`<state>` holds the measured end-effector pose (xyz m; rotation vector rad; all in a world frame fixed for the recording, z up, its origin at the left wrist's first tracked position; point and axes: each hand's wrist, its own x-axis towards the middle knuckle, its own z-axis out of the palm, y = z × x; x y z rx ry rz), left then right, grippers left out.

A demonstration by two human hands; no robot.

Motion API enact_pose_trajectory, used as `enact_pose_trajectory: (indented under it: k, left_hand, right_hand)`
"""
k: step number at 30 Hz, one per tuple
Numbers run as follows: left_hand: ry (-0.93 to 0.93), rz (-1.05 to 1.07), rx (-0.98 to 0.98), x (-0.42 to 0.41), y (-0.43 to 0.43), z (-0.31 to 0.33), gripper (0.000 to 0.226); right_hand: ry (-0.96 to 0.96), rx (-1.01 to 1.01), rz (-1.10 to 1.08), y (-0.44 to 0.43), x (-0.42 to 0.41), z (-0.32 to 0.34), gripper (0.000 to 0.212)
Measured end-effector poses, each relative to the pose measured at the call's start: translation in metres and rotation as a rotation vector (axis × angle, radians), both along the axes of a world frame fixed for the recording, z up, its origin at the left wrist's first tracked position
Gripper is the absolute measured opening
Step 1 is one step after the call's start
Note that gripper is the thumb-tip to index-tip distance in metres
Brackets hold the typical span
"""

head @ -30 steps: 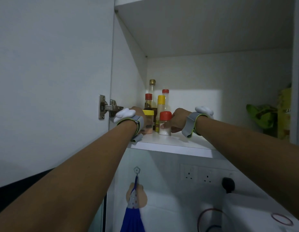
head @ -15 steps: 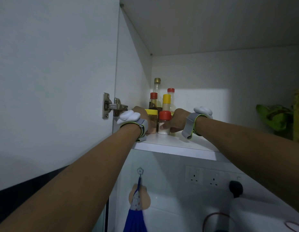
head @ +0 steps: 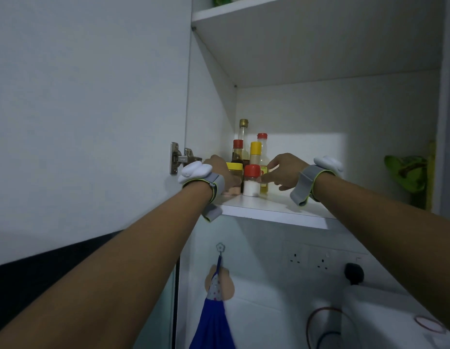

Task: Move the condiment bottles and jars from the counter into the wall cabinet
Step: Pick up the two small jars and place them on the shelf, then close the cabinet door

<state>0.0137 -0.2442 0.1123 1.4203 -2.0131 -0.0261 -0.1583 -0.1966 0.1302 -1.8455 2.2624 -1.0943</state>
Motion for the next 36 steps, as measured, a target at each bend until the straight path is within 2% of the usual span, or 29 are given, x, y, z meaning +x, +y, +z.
enact_pose_trajectory:
  k: [2, 4, 10, 16, 22, 28, 33, 36]
  left_hand:
    - [0.031, -0.023, -0.042, 0.007, 0.016, -0.001, 0.054]
    - [0.059, -0.047, -0.098, 0.019, 0.037, -0.006, 0.058]
    - [0.166, -0.139, -0.255, 0.059, 0.117, -0.020, 0.051]
    - [0.199, -0.102, -0.399, 0.118, 0.203, -0.027, 0.039]
    - [0.164, -0.036, -0.544, 0.183, 0.277, -0.032, 0.036]
    - [0.201, 0.043, -0.693, 0.240, 0.322, -0.034, 0.039]
    - [0.271, 0.165, -0.803, 0.294, 0.331, -0.039, 0.050]
    - [0.401, 0.200, -0.818, 0.323, 0.326, -0.043, 0.055]
  right_hand:
    - [0.023, -0.039, 0.013, 0.022, 0.002, 0.001, 0.052]
    - [0.043, -0.096, 0.033, 0.045, 0.006, 0.000, 0.045]
    - [0.189, -0.281, 0.122, 0.125, 0.031, -0.007, 0.034]
    - [0.286, -0.435, 0.267, 0.193, 0.075, -0.015, 0.031]
    - [0.247, -0.529, 0.432, 0.230, 0.131, -0.019, 0.038]
    - [0.292, -0.591, 0.556, 0.244, 0.194, -0.019, 0.055]
    - [0.380, -0.652, 0.624, 0.243, 0.257, -0.015, 0.063]
    - [0.387, -0.674, 0.658, 0.236, 0.299, -0.012, 0.067]
